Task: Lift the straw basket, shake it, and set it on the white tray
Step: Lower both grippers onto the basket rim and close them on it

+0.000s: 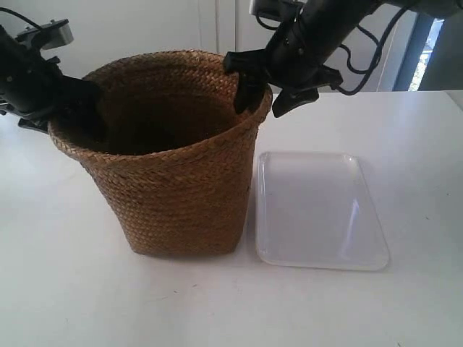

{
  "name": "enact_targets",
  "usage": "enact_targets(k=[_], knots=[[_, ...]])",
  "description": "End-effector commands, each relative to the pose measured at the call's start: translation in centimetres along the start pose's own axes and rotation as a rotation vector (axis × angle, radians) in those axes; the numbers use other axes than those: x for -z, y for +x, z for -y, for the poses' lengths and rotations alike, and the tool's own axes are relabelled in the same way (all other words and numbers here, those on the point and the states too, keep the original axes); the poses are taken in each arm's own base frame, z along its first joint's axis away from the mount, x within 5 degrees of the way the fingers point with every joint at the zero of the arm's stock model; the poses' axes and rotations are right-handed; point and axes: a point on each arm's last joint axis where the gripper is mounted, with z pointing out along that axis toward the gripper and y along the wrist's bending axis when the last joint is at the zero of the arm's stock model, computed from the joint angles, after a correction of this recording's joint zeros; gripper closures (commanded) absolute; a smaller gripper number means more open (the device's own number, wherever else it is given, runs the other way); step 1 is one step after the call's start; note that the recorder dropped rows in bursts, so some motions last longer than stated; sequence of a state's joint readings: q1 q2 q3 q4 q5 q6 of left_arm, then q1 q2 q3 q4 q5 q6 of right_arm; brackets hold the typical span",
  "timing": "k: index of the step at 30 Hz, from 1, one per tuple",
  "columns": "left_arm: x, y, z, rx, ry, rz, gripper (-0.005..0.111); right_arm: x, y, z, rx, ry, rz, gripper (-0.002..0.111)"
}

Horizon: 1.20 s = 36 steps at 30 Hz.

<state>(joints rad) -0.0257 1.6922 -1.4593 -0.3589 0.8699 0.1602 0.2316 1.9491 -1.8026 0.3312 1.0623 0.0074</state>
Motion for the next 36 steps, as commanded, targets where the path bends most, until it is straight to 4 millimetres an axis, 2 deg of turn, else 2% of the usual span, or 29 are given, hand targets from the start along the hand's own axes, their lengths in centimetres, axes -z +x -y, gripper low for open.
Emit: enact_targets(k=[1, 5, 7, 9, 11, 15, 17, 24, 26, 28, 29, 30, 32, 33, 36], knots=[[0.0, 0.0, 0.1, 0.014, 0.022, -0.006, 0.045, 0.2, 0.0, 0.0, -0.017, 0.009, 0.000, 0.074], [0.0, 0.0, 0.3, 0.027, 0.044, 0.001, 0.050, 0.2, -0.1, 0.0, -0.008, 0.008, 0.008, 0.103], [0.0, -0.1, 0.4, 0.030, 0.050, 0.003, 0.057, 0.2, 0.0, 0.0, -0.008, 0.009, 0.002, 0.108], [0.0, -0.1, 0.4, 0.032, 0.052, 0.004, 0.064, 0.2, 0.0, 0.0, -0.008, 0.009, -0.008, 0.105], [0.0, -0.1, 0.4, 0.032, 0.052, 0.004, 0.068, 0.2, 0.2, 0.0, -0.005, 0.011, -0.019, 0.096], [0.0, -0.1, 0.4, 0.032, 0.052, 0.004, 0.069, 0.2, 0.3, 0.0, 0.013, 0.007, -0.034, 0.064], [0.0, -0.1, 0.4, 0.032, 0.051, 0.009, 0.069, 0.2, 0.3, 0.0, 0.011, 0.002, -0.034, 0.054], [0.0, -0.1, 0.4, 0.034, 0.055, 0.008, 0.069, -1.7, 0.6, -0.3, 0.012, -0.005, -0.084, 0.050], [0.0, 0.0, 0.4, 0.031, 0.057, 0.003, 0.069, -1.7, 0.6, -0.3, 0.012, -0.005, -0.082, 0.050], [0.0, 0.0, 0.4, 0.011, 0.057, 0.003, 0.069, -1.7, 0.7, -0.3, 0.012, -0.005, -0.088, 0.057], [0.0, -0.1, 0.4, 0.011, 0.055, 0.009, 0.071, -1.7, 0.7, -0.3, 0.012, -0.005, -0.091, 0.065], [0.0, -0.1, 0.4, 0.014, 0.055, 0.010, 0.078, -1.7, 0.7, -0.3, 0.012, -0.005, -0.097, 0.078], [0.0, -0.2, 0.4, 0.024, 0.055, 0.016, 0.099, -1.6, 0.8, -0.4, 0.010, -0.011, -0.099, 0.104], [0.1, -0.2, 0.5, 0.039, 0.055, 0.019, 0.107, -1.4, 0.8, -0.5, 0.008, -0.017, -0.095, 0.108], [1.1, -0.2, 0.8, 0.056, 0.051, 0.050, 0.107, -0.1, 0.5, -0.6, 0.022, 0.005, -0.048, 0.108]])
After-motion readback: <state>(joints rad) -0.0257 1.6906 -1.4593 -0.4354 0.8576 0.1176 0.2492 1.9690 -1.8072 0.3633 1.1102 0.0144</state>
